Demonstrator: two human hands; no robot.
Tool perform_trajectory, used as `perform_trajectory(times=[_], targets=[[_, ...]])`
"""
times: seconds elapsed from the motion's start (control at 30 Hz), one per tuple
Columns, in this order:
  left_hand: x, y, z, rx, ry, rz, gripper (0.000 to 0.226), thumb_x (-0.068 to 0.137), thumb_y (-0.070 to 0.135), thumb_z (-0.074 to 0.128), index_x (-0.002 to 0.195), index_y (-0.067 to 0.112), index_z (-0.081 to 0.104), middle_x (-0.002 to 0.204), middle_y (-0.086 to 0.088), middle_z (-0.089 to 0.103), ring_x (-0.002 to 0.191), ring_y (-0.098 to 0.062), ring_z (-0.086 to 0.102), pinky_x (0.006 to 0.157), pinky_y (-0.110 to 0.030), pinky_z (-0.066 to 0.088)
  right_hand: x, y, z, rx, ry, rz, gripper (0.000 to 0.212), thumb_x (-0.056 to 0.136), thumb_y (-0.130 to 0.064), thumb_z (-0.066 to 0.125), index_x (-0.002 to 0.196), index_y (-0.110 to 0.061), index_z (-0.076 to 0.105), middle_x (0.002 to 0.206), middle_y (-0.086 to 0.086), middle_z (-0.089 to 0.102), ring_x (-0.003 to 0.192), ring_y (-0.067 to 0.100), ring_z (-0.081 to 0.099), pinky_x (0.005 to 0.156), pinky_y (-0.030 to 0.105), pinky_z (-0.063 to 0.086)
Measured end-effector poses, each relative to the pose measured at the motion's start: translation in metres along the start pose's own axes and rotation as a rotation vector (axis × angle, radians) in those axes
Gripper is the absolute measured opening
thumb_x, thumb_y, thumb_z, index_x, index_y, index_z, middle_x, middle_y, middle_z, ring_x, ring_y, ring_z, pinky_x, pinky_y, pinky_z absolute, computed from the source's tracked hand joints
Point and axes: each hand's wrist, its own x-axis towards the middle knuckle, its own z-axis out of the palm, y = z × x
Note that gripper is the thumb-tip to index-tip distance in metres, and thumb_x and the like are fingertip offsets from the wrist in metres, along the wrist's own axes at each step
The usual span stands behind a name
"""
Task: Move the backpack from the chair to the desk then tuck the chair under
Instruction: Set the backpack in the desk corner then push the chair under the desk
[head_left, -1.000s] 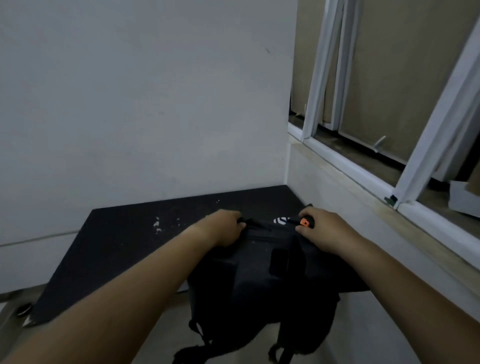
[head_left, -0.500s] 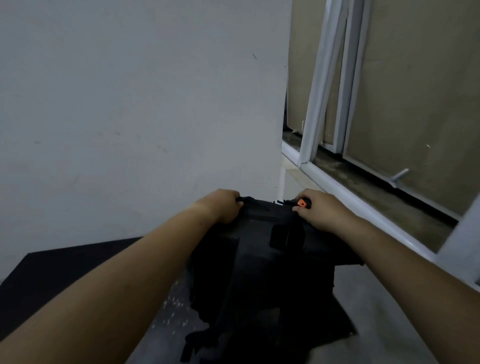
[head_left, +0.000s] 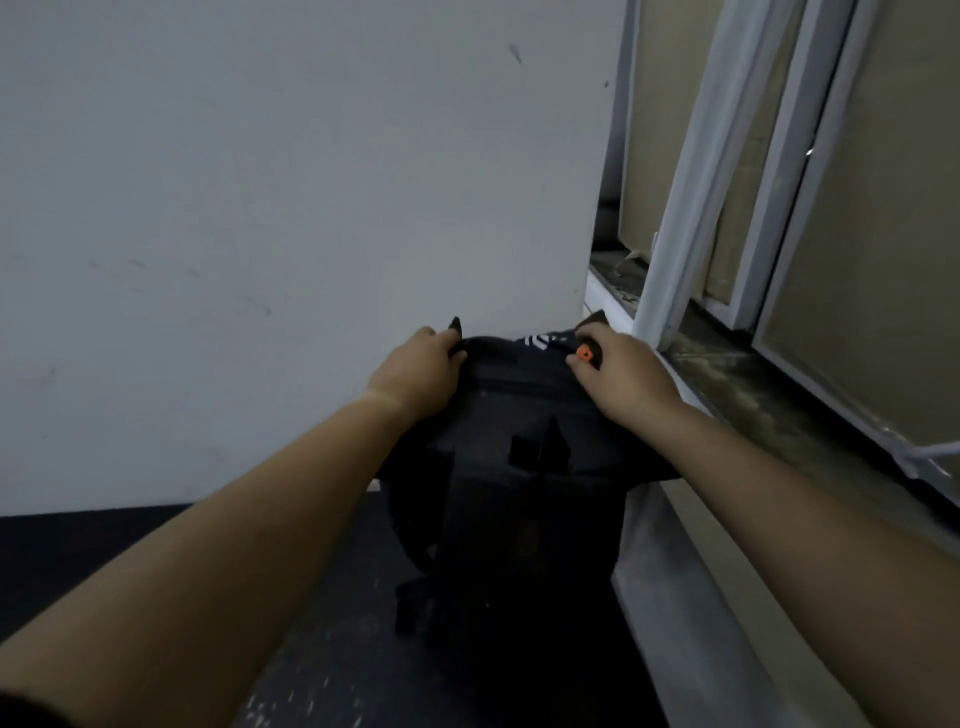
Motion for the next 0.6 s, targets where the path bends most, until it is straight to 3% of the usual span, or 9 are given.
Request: perform_trajectory(times=[0.13,0.2,0.3,0.4,0.5,0.6], targets=[[-0.025,-0.013,0.054,-0.034,0.212,0.078,0.024,0.099,0.032,0.043,0.103,0.010,0.053,0.107,-0.013,0.052,0.084,-0.036,0.058,0.073,-0.044,0.052,-0.023,0.036,0.044,0.029,0.071,0.041,0.043,0.089,-0.043,0.055,0.129,-0.032,0.043,0.116,0.010,0.056,0.101,0.032,0.058,0.078,0.043,0.052],[-0.067,-0.030,0.110,0.037,0.178,0.068,0.022,0.096,0.030,0.046,0.104,0.011,0.053,0.109,-0.013,0.052,0.089,-0.035,0.056,0.073,-0.046,0.051,-0.066,0.064,0.086,-0.022,0.023,0.081,0.050,0.087,-0.043,0.057,0.132,-0.031,0.040,0.116,0.013,0.053,0.102,0.035,0.056,0.078,0.043,0.052],[-0.146,-0.056,0.198,0.168,-0.165,-0.022,0.038,0.096,0.039,0.040,0.127,0.019,0.049,0.132,-0.007,0.045,0.110,-0.029,0.050,0.086,-0.043,0.048,-0.148,0.107,0.153,-0.130,-0.307,0.219,0.068,0.087,-0.047,0.058,0.145,-0.027,0.030,0.129,0.018,0.044,0.115,0.039,0.049,0.090,0.044,0.049],[-0.205,-0.065,0.260,0.168,-0.515,-0.017,0.057,0.093,0.051,0.035,0.145,0.028,0.029,0.157,-0.003,0.021,0.134,-0.026,0.032,0.102,-0.042,0.042,-0.213,0.140,0.201,-0.056,-0.684,0.360,0.081,0.088,-0.055,0.055,0.152,-0.033,0.010,0.160,0.014,0.001,0.141,0.037,0.020,0.111,0.049,0.035],[-0.222,-0.063,0.291,0.218,-0.612,0.004,0.077,0.088,0.066,0.026,0.154,0.032,0.003,0.164,-0.004,-0.013,0.150,-0.030,-0.001,0.117,-0.055,0.018,-0.241,0.149,0.228,-0.074,-0.803,0.327,0.097,0.081,-0.064,0.059,0.151,-0.042,-0.005,0.158,0.004,-0.030,0.147,0.034,-0.009,0.114,0.063,0.018],[-0.218,-0.065,0.307,0.289,-0.669,0.021,0.095,0.078,0.082,0.017,0.150,0.032,-0.019,0.158,-0.007,-0.032,0.146,-0.031,-0.026,0.115,-0.064,-0.007,-0.246,0.149,0.245,-0.125,-0.860,0.309,0.109,0.072,-0.071,0.061,0.148,-0.045,-0.013,0.154,0.001,-0.039,0.145,0.035,-0.021,0.112,0.069,0.012]])
